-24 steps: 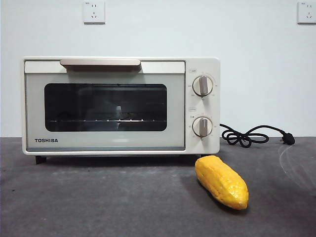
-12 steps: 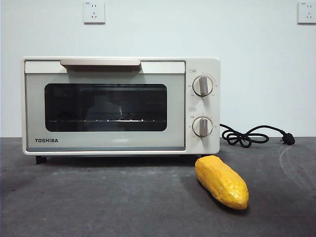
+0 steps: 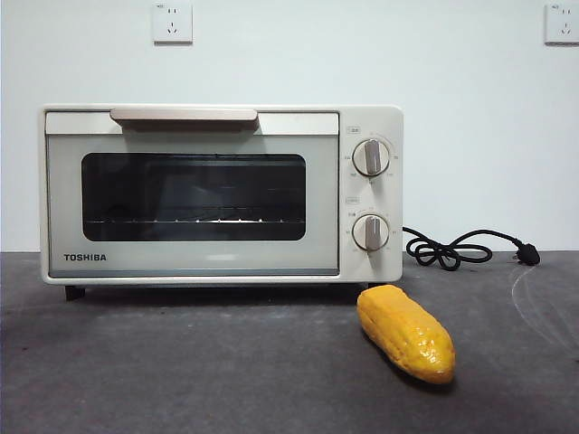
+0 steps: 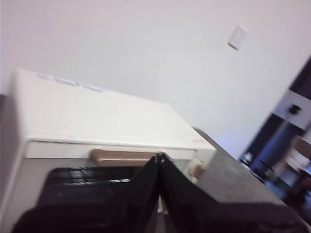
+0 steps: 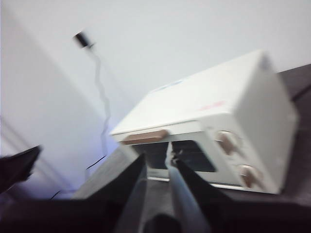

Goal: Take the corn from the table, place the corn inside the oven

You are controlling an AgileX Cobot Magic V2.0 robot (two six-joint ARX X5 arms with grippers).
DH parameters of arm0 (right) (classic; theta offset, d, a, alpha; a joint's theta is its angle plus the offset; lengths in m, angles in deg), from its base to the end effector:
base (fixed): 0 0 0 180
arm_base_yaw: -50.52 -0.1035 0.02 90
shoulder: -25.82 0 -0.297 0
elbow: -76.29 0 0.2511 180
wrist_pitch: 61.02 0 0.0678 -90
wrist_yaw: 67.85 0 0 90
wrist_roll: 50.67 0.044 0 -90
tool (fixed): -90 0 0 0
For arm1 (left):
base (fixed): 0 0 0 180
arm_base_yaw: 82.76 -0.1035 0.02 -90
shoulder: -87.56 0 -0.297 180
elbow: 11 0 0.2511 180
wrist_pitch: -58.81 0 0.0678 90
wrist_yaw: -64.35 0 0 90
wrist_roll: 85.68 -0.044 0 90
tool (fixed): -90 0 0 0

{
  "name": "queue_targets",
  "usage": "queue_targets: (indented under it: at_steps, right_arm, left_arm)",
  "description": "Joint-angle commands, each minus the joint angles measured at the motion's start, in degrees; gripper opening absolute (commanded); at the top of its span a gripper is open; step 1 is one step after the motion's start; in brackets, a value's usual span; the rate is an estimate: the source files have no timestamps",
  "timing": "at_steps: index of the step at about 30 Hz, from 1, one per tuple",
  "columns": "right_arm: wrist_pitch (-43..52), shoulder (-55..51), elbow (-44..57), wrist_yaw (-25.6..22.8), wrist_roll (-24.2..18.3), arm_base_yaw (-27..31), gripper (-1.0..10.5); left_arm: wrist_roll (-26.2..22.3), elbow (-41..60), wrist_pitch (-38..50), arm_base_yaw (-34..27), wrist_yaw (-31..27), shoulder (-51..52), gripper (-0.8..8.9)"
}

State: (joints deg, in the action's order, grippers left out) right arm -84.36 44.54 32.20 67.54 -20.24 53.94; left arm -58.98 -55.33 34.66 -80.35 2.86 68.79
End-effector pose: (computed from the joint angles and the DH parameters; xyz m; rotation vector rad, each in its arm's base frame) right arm 0.0660 0.0274 0.3099 0.4919 0.1621 0.7231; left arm 0.0708 -0.0240 0.3100 -0.4489 0.1019 -0.5353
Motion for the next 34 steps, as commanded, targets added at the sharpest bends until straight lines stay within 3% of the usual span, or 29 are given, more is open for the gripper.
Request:
queue_targets:
  at_steps: [1, 4, 9, 12, 15, 22, 26, 34]
  right_arm:
    - [-0.1, 5.1, -4.7, 3.6, -1.1, -0.1, 2.0]
    - [-3.0, 10.3, -9.7, 6.1, -3.1, -0.5, 2.3]
    - [-15.2, 18.2, -18.1, 4.4, -13.1, -4.7, 2.5]
    - [-24.1, 22.5, -22.1, -1.4, -18.9, -9.6, 3.5]
    - [-30.2, 26.6, -24.6, -9.7, -22.4, -16.3, 3.6]
    - [-30.8, 37.2, -25.3, -28.9, -22.7, -33.6, 3.7]
    - [-29.4, 44.4, -25.4, -36.4, -21.6, -39.9, 5.1]
    - [-26.5, 57.3, -25.4, -38.7, -21.4, -42.4, 5.1]
  left_arm:
    - [-0.4, -4.9, -2.5, 0.4, 3.9, -5.9, -0.04]
    - [-2.8, -10.2, -5.8, 1.3, 8.2, -12.3, -0.03]
    - [-9.4, -20.5, -16.5, 4.3, 8.8, -22.1, -0.01]
    - [-14.2, -27.3, -25.6, 6.9, 4.4, -27.8, 0.0]
    - [-19.3, -34.0, -34.9, 9.9, -3.6, -33.0, 0.0]
    - [-23.8, -44.6, -49.3, 17.6, -20.1, -42.9, 0.0]
    - [-24.0, -46.1, -53.2, 20.8, -24.6, -46.5, 0.0]
    - [-24.0, -46.1, -56.5, 23.8, -31.6, -49.8, 0.0]
